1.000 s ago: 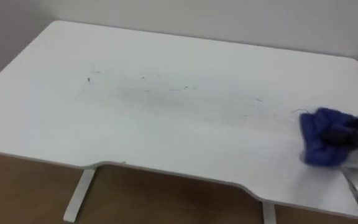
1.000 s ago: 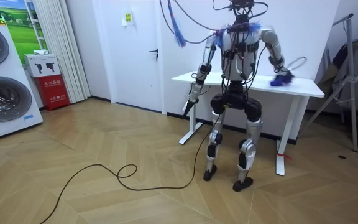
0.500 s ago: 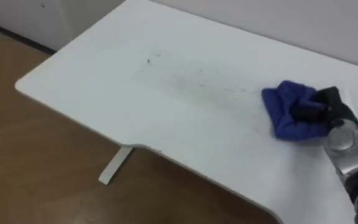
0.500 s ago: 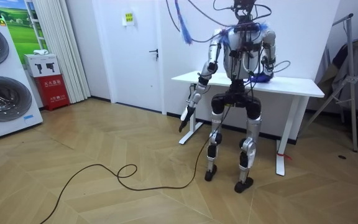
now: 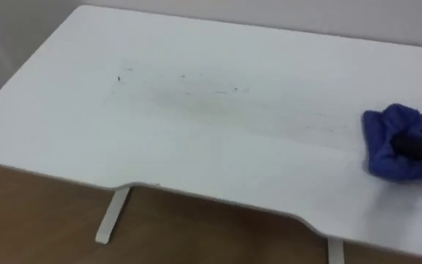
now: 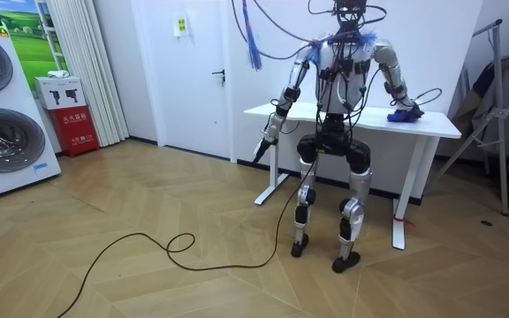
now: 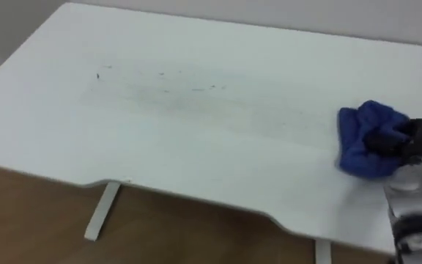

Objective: Wipe table

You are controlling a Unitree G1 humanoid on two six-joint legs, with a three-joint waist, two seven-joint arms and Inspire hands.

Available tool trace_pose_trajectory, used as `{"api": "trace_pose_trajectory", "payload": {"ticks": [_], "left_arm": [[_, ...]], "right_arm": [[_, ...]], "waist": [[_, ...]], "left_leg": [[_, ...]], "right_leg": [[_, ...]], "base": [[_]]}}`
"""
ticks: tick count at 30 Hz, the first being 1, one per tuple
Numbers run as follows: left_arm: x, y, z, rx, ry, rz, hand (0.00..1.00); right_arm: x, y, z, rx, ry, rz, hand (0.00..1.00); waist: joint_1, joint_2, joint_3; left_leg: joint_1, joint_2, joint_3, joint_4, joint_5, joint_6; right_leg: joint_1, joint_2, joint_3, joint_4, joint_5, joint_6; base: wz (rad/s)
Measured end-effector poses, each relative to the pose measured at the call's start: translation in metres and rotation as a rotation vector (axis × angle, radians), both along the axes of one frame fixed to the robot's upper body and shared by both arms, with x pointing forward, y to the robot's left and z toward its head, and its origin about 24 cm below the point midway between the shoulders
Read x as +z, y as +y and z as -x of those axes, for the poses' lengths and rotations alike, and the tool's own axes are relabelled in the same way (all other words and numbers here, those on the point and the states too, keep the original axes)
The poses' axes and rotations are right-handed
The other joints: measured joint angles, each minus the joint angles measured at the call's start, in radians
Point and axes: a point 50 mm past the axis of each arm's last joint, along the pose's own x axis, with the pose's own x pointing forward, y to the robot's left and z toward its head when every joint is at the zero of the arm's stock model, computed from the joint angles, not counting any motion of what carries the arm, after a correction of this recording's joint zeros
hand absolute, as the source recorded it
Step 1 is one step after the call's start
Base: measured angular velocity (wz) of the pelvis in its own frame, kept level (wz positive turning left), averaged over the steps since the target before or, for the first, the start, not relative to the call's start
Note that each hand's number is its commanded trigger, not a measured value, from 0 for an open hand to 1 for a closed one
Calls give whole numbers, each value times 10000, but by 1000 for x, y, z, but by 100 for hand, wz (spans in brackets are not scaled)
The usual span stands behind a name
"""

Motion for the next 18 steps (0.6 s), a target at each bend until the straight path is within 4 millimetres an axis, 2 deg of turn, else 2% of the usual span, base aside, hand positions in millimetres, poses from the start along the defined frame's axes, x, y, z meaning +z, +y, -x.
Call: {"api": "trace_pose_trajectory", "payload": {"ticks": [2,4,5,7,8,10,12,14,16,17,18], "left_arm": [[-5,-8,-1,-458,328,344,0],[-6,-11,-3,-568,376,440,0],[-6,-13,-4,-548,430,496,0],[-6,-11,-2,-288,564,529,0],[-7,-9,8,-45,841,551,0],[-7,-8,11,95,941,583,0],[-7,-7,15,121,1061,678,0],[-6,-5,13,102,953,684,0],[-3,-2,14,179,737,576,0],[-1,0,17,233,709,526,0],[-1,1,18,316,717,494,0]], "right_arm": [[31,30,-36,1180,-362,798,100],[51,49,-54,1797,-941,1064,100],[60,50,-58,1861,-1219,1197,100],[69,47,-60,1818,-1499,1453,100],[70,45,-59,1845,-1500,1650,100],[66,39,-55,1866,-1409,1796,100],[57,35,-49,1887,-1337,1812,100],[36,23,-32,1494,-1022,1391,100],[16,9,-13,850,-941,717,100],[4,-1,1,441,-808,436,100],[-2,-6,9,220,-733,315,100]], "waist": [[511,172,109],[631,333,228],[848,361,271],[1131,344,275],[1123,327,278],[996,301,289],[817,174,281],[381,-21,262],[136,-225,184],[-126,-290,151],[-230,-321,116]], "left_leg": [[-447,164,113,122,53,-97],[-834,191,-70,179,149,-229],[-1051,203,-95,131,256,-274],[-1189,191,-112,-75,464,-287],[-1139,167,-174,-186,554,-311],[-1082,139,-331,-247,605,-351],[-953,55,-503,-370,709,-358],[-777,-106,-849,-404,702,-341],[-575,-183,-1082,-430,658,-284],[-442,-268,-1221,-415,604,-226],[-372,-313,-1267,-422,584,-198]], "right_leg": [[-554,202,103,0,201,-256],[-927,289,95,10,235,-369],[-1204,304,101,50,240,-440],[-1463,295,118,115,206,-513],[-1457,269,43,137,162,-546],[-1380,239,-76,186,74,-559],[-1281,113,-224,357,-108,-524],[-981,-99,-620,510,-423,-384],[-616,-124,-898,326,-485,-274],[-347,-197,-1095,287,-528,-185],[-248,-234,-1149,265,-550,-128]], "base": [[-51],[6],[10],[7],[14],[25],[36],[59],[54],[44],[38]]}}
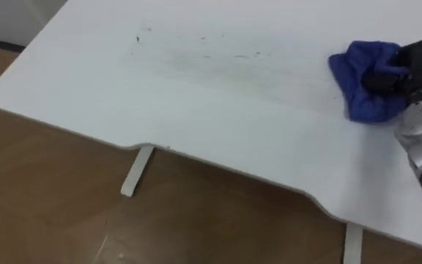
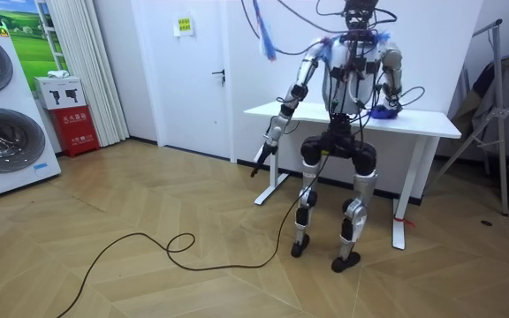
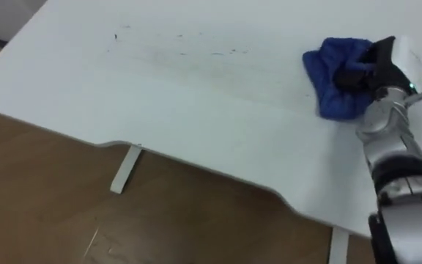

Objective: Wipe table

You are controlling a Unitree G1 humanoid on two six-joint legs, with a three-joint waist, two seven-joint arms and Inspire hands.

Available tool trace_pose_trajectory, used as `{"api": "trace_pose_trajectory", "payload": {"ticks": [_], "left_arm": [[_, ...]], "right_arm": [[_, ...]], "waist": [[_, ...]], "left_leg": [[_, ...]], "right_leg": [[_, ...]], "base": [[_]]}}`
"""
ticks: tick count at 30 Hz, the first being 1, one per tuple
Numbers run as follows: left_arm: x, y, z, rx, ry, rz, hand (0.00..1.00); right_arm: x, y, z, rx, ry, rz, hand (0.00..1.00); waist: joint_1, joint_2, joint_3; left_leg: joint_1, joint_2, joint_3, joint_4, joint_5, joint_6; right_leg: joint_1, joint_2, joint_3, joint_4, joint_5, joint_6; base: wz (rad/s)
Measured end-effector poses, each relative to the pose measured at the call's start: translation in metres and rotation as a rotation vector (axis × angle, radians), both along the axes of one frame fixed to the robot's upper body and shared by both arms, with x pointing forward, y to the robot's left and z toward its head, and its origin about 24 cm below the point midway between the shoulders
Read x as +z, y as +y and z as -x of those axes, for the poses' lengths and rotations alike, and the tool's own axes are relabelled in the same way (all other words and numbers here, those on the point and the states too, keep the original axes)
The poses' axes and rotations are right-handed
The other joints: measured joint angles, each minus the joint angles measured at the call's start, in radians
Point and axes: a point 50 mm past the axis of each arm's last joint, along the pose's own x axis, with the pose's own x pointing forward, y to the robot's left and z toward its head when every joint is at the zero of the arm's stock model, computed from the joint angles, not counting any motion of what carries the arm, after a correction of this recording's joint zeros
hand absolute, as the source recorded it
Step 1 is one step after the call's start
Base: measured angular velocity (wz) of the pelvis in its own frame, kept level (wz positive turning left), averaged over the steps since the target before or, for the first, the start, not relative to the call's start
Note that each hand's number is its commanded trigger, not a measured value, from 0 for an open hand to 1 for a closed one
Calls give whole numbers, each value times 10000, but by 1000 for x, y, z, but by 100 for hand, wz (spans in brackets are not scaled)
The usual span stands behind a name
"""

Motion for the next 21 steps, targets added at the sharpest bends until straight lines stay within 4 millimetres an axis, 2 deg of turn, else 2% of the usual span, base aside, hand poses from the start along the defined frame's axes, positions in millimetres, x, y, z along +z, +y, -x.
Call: {"api": "trace_pose_trajectory", "payload": {"ticks": [1,2,4,5,7,8,10,12,13,15,16,17,19,20,21], "left_arm": [[1,3,2,204,-19,-116,0],[2,6,4,379,-55,-262,0],[4,9,7,548,-71,-426,0],[4,11,8,598,-82,-573,0],[6,13,5,620,-259,-735,0],[7,13,2,591,-413,-830,0],[6,10,-8,411,-632,-806,0],[4,3,-18,77,-750,-706,0],[3,0,-19,26,-758,-655,0],[-1,-6,-30,-251,-774,-472,0],[-2,-7,-31,-314,-696,-445,0],[-4,-10,-32,-411,-565,-344,0],[-5,-14,-34,-405,-549,-225,0],[-6,-15,-34,-399,-552,-188,0],[-6,-16,-34,-499,-505,-160,0]], "right_arm": [[-12,-10,17,-506,118,-335,100],[-24,-19,34,-1086,219,-714,100],[-36,-32,57,-1904,342,-1139,100],[-41,-40,70,-2309,456,-1237,100],[-44,-46,80,-2479,671,-1078,100],[-43,-46,78,-2467,644,-1051,100],[-36,-43,68,-2383,415,-940,100],[-20,-33,41,-2100,159,-650,100],[-14,-28,31,-1916,85,-542,100],[7,-7,-2,-1109,43,0,100],[14,0,-11,-826,35,224,100],[28,18,-31,-105,28,734,100],[46,39,-51,839,-160,1527,100],[54,48,-58,1133,-362,1718,100],[61,52,-63,1288,-511,1872,100]], "waist": [[-164,-116,-101],[-400,-163,-157],[-623,-203,-238],[-660,-205,-356],[-671,-154,-381],[-689,-99,-380],[-647,76,-319],[-270,308,-167],[-197,373,-123],[174,438,-77],[308,417,-64],[622,425,-21],[837,539,108],[1088,545,159],[1272,554,176]], "left_leg": [[129,-64,-37,-4,-60,63],[269,-115,-98,19,-135,122],[466,-175,-97,77,-287,219],[518,-199,-62,101,-364,269],[637,-213,0,94,-414,320],[637,-215,59,120,-442,342],[643,-201,100,172,-452,344],[595,-13,586,185,-473,307],[536,71,749,203,-492,287],[115,285,1233,223,-439,139],[52,336,1345,211,-416,113],[-77,376,1416,236,-406,85],[-269,461,1429,262,-384,40],[-354,473,1402,208,-303,-49],[-458,481,1270,180,-240,-119]], "right_leg": [[218,-28,-58,-99,0,98],[530,-24,-185,-228,51,194],[834,-36,-136,-345,100,311],[946,-41,-32,-383,135,371],[1064,-59,31,-402,201,430],[1063,-75,37,-411,207,435],[1059,-51,91,-449,278,415],[708,92,656,-430,450,264],[574,159,813,-431,535,219],[-140,309,1087,-379,777,-59],[-305,354,1126,-375,842,-148],[-616,421,1111,-321,949,-309],[-870,510,1074,-296,977,-472],[-1039,530,1100,-235,909,-572],[-1168,556,1119,-221,822,-602]], "base": [[30],[24],[8],[-8],[-15],[-17],[-22],[-72],[-90],[-81],[-92],[-77],[-41],[-8],[0]]}}
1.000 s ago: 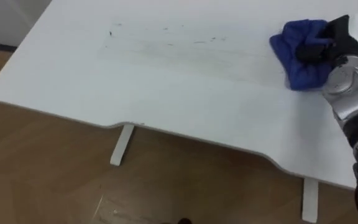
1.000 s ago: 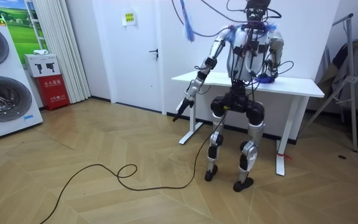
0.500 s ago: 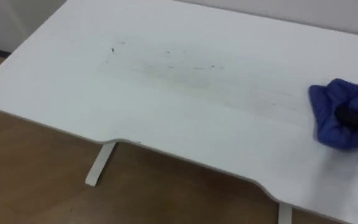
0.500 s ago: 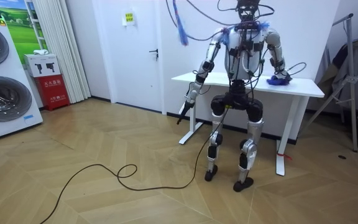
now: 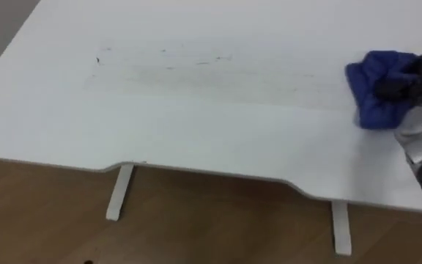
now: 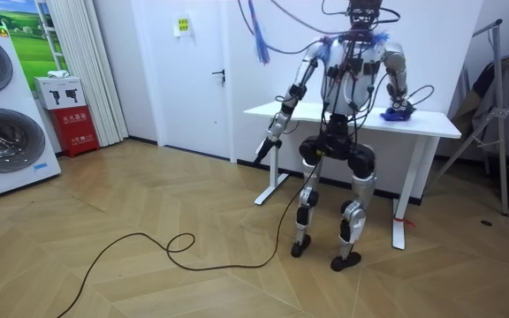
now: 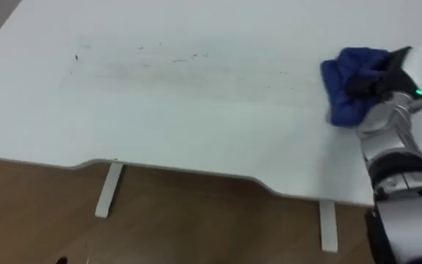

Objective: Wipe table

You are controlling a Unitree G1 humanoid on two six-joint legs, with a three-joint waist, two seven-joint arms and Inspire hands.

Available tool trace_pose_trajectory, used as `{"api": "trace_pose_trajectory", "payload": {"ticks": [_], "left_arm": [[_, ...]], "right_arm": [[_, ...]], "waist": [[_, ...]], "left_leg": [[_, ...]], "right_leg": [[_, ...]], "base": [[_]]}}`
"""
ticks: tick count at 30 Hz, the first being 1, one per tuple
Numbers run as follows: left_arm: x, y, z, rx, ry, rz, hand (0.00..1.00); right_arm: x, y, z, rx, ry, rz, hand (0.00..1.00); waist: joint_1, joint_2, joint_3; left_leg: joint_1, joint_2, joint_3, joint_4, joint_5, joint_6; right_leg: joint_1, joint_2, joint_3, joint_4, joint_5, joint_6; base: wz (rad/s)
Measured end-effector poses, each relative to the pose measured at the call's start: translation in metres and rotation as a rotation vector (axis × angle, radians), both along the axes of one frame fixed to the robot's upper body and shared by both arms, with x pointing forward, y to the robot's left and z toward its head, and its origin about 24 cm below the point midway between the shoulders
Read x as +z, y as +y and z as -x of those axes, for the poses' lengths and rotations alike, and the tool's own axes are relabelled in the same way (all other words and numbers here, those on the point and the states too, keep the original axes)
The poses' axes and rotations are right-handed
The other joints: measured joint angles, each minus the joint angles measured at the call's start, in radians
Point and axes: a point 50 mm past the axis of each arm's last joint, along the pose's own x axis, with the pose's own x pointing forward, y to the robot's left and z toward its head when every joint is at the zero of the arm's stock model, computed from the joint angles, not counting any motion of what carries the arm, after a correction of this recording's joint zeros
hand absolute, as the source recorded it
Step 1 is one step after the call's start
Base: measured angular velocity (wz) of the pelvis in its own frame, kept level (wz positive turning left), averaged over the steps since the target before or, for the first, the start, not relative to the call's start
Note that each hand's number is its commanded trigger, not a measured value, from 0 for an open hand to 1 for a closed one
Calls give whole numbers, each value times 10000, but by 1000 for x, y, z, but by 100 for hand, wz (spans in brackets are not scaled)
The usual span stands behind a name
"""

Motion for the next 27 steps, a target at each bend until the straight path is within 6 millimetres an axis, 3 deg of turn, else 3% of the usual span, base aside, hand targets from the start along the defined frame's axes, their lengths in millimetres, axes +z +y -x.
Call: {"api": "trace_pose_trajectory", "payload": {"ticks": [4,6,9,10,12,15,16,17,18,22,27], "left_arm": [[-1,1,17,9,551,76,0],[-2,3,32,104,1037,195,0],[1,8,35,58,1022,95,0],[2,10,34,78,937,25,0],[5,16,35,375,851,-104,0],[8,22,35,683,608,-311,0],[9,22,36,677,562,-364,0],[10,23,35,684,495,-370,0],[10,23,34,693,421,-390,0],[14,27,29,883,-112,-663,0],[14,25,20,778,-472,-695,0]], "right_arm": [[5,-5,0,-66,-44,190,100],[2,-14,5,-125,-31,58,100],[-8,-29,16,-468,148,-226,100],[-21,-42,30,-848,327,-482,100],[-45,-64,58,-1771,505,-1344,100],[-62,-83,83,-2786,655,-2151,100],[-70,-89,95,-3139,746,-2357,61],[-77,-94,106,-3499,808,-2596,16],[-80,-97,111,-3683,842,-2728,0],[-92,-103,128,-4133,1160,-3123,0],[-87,-91,117,-3010,1370,-2418,0]], "waist": [[66,-126,35],[-229,-255,15],[-570,-399,-29],[-673,-448,-46],[-1148,-553,-156],[-1495,-666,-257],[-1690,-649,-306],[-1874,-674,-423],[-1982,-676,-473],[-2190,-560,-496],[-2113,-415,-419]], "left_leg": [[-12,8,-446,-246,233,-160],[-5,-43,-734,-342,347,-200],[53,-77,-1028,-369,368,-211],[144,-84,-1028,-356,369,-207],[391,-206,-1040,-360,367,-158],[596,-297,-1077,-369,276,32],[705,-347,-1071,-361,216,96],[767,-385,-1062,-338,160,151],[793,-401,-1063,-330,141,175],[1500,-389,-659,-616,19,248],[1950,-244,-40,-888,-30,204]], "right_leg": [[-10,123,-168,15,-141,-132],[51,36,-476,120,-318,-115],[319,-63,-888,111,-477,-48],[569,-61,-1106,32,-522,13],[1078,-176,-1462,-157,-671,229],[1457,-222,-1579,-263,-715,391],[1615,-238,-1567,-294,-696,468],[1713,-246,-1495,-332,-677,540],[1812,-246,-1505,-388,-652,579],[2209,-239,-942,-409,-595,671],[2264,-98,-281,-403,-567,632]], "base": [[30],[37],[51],[65],[76],[33],[9],[12],[7],[-32],[-42]]}}
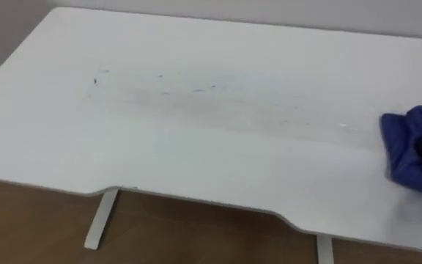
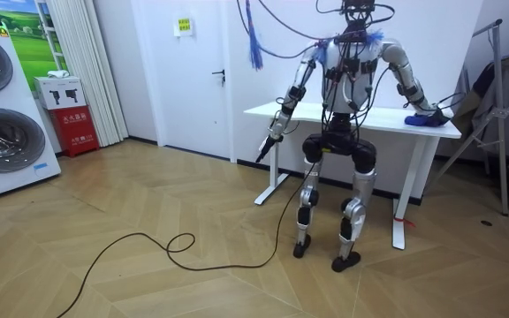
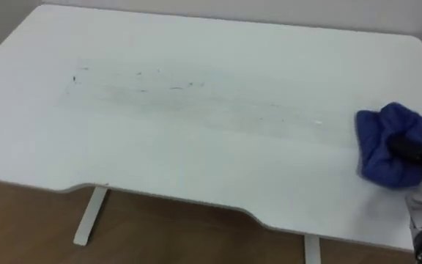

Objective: Wipe table

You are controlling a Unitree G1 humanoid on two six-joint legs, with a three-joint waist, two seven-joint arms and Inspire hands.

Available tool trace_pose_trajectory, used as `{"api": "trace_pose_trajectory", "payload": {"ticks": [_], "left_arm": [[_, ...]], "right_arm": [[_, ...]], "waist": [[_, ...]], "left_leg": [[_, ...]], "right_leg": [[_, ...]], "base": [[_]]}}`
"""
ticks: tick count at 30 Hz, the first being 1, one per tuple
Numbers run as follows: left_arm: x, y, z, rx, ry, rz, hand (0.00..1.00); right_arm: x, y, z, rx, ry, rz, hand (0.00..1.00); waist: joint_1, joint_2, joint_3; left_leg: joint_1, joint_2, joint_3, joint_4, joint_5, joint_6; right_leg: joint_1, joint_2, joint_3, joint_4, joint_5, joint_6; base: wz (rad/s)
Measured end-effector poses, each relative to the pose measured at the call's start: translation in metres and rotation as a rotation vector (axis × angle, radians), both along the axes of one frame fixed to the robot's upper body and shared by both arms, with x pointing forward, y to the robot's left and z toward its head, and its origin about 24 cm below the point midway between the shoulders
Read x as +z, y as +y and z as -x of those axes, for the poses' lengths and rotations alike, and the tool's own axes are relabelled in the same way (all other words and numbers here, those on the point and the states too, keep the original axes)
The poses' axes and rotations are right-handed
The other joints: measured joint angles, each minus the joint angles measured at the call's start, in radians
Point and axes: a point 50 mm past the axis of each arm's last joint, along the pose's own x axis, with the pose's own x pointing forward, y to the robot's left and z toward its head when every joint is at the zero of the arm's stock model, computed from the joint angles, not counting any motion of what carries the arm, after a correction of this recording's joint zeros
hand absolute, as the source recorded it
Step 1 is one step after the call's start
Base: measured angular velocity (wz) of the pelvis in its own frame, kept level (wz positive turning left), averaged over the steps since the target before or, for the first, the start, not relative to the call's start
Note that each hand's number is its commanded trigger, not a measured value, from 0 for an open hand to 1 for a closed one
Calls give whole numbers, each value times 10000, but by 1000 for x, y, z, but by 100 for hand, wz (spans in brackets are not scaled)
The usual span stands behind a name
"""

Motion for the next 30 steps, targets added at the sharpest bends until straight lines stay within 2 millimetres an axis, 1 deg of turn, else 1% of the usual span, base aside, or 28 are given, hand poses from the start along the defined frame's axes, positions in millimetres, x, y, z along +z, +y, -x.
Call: {"api": "trace_pose_trajectory", "payload": {"ticks": [1,3,4,5,6,8,9,10,11,12,15,17,18,21,23,25,27,29,30], "left_arm": [[-1,-2,0,-3,-38,42,0],[-4,-9,1,-147,5,224,0],[-4,-10,3,-126,24,274,0],[-5,-12,1,-151,-20,338,0],[-5,-13,2,-146,-14,361,0],[-5,-14,-3,-247,-245,362,0],[-5,-14,-3,-253,-272,374,0],[-4,-15,-6,-305,-416,388,0],[-3,-15,-9,-406,-629,357,0],[-3,-15,-11,-433,-719,336,0],[2,-15,-17,-521,-1202,309,0],[2,-15,-17,-536,-1259,300,0],[2,-15,-18,-564,-1299,295,0],[2,-16,-21,-567,-1393,305,0],[2,-18,-23,-515,-1491,370,0],[2,-18,-21,-399,-1502,404,0],[2,-18,-22,-367,-1532,419,0],[2,-18,-24,-380,-1619,414,0],[2,-18,-25,-379,-1640,417,0]], "right_arm": [[2,9,-8,428,-37,210,0],[4,25,-18,1343,83,725,0],[5,30,-21,1619,71,843,0],[8,41,-26,2246,-16,1081,0],[8,47,-27,2546,-56,1213,0],[6,72,-25,3575,-370,1512,0],[6,77,-25,3836,-420,1614,0],[5,87,-21,4283,-507,1781,0],[3,93,-17,4583,-494,1886,0],[2,95,-14,4685,-473,1887,0],[-1,101,-4,5213,-353,2185,0],[-5,103,3,5306,-190,2235,0],[-9,105,7,5354,-106,2183,0],[-18,112,14,5499,148,1747,0],[-20,114,19,5717,309,1681,0],[-19,115,20,5892,260,1720,0],[-14,112,20,5766,68,1775,0],[-5,107,22,5559,-370,1877,0],[-4,106,23,5495,-480,1884,0]], "waist": [[88,22,39],[138,18,77],[145,3,86],[95,-48,111],[38,-92,130],[-16,-291,203],[-23,-330,199],[-44,-407,211],[-39,-480,253],[-38,-508,268],[-108,-660,243],[-141,-659,241],[-192,-660,240],[-361,-688,222],[-482,-702,200],[-623,-725,179],[-757,-751,159],[-902,-759,149],[-914,-750,157]], "left_leg": [[167,68,227,-123,0,-33],[444,166,617,-328,14,-89],[492,194,732,-341,0,-112],[544,217,785,-356,-7,-134],[558,219,729,-379,-4,-143],[746,239,745,-512,16,-185],[756,244,748,-512,10,-193],[848,243,771,-548,3,-200],[955,239,771,-605,-9,-200],[1029,239,767,-624,-31,-199],[1147,226,735,-632,-88,-167],[1294,220,733,-682,-108,-166],[1424,215,731,-703,-133,-168],[1575,210,772,-687,-197,-169],[1593,195,793,-683,-211,-154],[1609,194,809,-686,-210,-151],[1617,197,800,-686,-210,-151],[1679,199,803,-681,-210,-151],[1728,200,814,-683,-210,-151]], "right_leg": [[-39,75,261,-8,27,-43],[-87,190,649,4,35,-85],[-121,230,777,14,31,-104],[-163,285,927,21,20,-128],[-162,305,956,12,15,-138],[-155,378,1109,9,-3,-169],[-149,387,1131,6,-4,-171],[-95,390,1158,1,-5,-170],[9,393,1159,-31,-16,-153],[49,394,1158,-32,-25,-142],[142,377,1159,-33,-30,-130],[316,377,1164,-34,-61,-82],[427,379,1237,-31,-102,-55],[562,390,1357,-40,-169,-37],[580,384,1388,-37,-178,-22],[585,381,1383,-22,-178,-22],[590,379,1377,-9,-180,-19],[621,374,1378,-7,-186,-13],[650,372,1379,-9,-187,-12]], "base": [[-59],[-61],[-51],[-33],[-27],[-22],[-23],[-10],[-3],[0],[0],[0],[0],[-5],[0],[0],[0],[0],[0]]}}
